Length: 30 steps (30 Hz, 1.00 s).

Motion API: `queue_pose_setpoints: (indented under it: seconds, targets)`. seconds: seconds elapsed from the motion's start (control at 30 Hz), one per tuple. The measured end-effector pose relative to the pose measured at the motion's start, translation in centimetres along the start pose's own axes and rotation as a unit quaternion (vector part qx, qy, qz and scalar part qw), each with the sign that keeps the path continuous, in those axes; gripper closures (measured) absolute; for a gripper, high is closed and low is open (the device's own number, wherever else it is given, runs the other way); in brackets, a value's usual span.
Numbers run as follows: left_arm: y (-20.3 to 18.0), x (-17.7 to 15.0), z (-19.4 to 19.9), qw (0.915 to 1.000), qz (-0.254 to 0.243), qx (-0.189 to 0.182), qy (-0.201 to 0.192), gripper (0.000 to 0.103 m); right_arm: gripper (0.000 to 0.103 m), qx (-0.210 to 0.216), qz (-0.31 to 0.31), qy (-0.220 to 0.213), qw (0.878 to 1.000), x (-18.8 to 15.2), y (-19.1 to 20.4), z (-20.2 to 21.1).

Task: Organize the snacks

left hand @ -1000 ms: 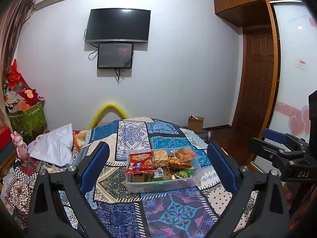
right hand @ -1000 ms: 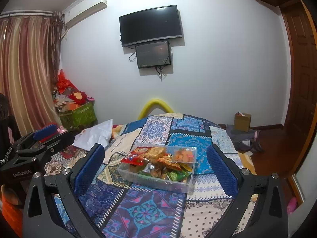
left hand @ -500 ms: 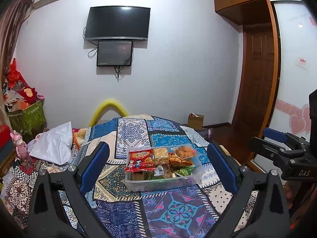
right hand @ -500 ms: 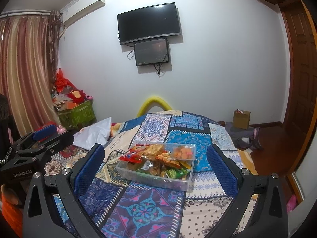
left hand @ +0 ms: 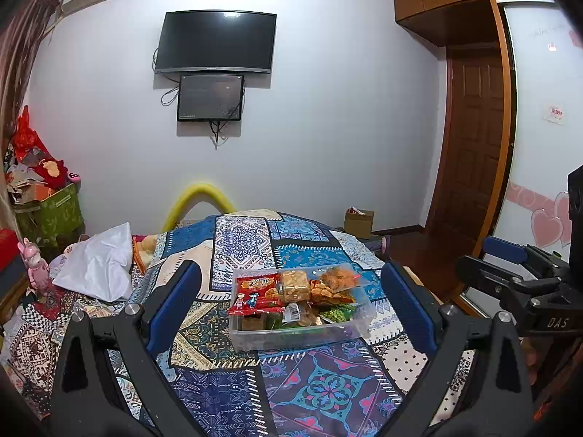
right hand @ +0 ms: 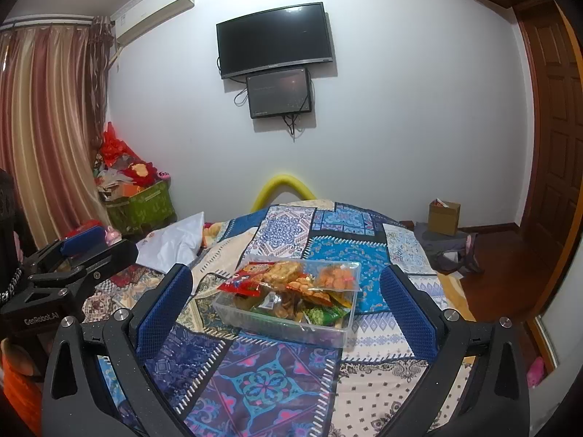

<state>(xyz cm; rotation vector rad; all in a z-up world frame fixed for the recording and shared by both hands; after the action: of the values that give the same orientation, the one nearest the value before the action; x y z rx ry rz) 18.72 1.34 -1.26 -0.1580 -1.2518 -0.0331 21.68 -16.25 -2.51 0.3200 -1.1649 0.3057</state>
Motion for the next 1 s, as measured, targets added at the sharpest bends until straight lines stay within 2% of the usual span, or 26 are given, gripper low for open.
queue_pose_setpoints:
  seconds: [0.33,0.6,0.77,1.0]
  targets:
    - [0.05,0.01,-0.04,1.0000,0.000,-0.003,0.000,0.003,0.000,-0.001,0.000,0.002,1.000,0.04,0.06,0.01]
    - [-0.41,-0.19,-0.11,0.9997,0.001,-0.023,0.002,0.003,0.000,-0.004,0.004,0.002,1.000,0.08,-0.11,-0.15]
    - [-0.40,-0.08,-0.04,0.9999,-0.005,-0.009,-0.002,0.003,0.000,-0.002,0.001,0.002,1.000,0.15,-0.17,-0.28]
    - [-0.74,-0.28,-0.05,0.9999,-0.009,-0.013,-0.001,0.003,0.000,-0.004,0.000,0.003,1.000,0.00,-0.24,-0.47]
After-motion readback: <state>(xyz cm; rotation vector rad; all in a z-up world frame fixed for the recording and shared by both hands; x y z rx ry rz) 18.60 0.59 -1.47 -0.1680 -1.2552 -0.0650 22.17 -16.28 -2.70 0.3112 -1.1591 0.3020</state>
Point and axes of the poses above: each gripper's, at about its wrist camera, not at the fingertips, and z roughly against the way its jaws point, y to its left, x to its top, the point moved 10 cm from there along -z, roughly the way its jaws point, and after that the axes turned 4 degrees about -x, right-handed, at the moved point
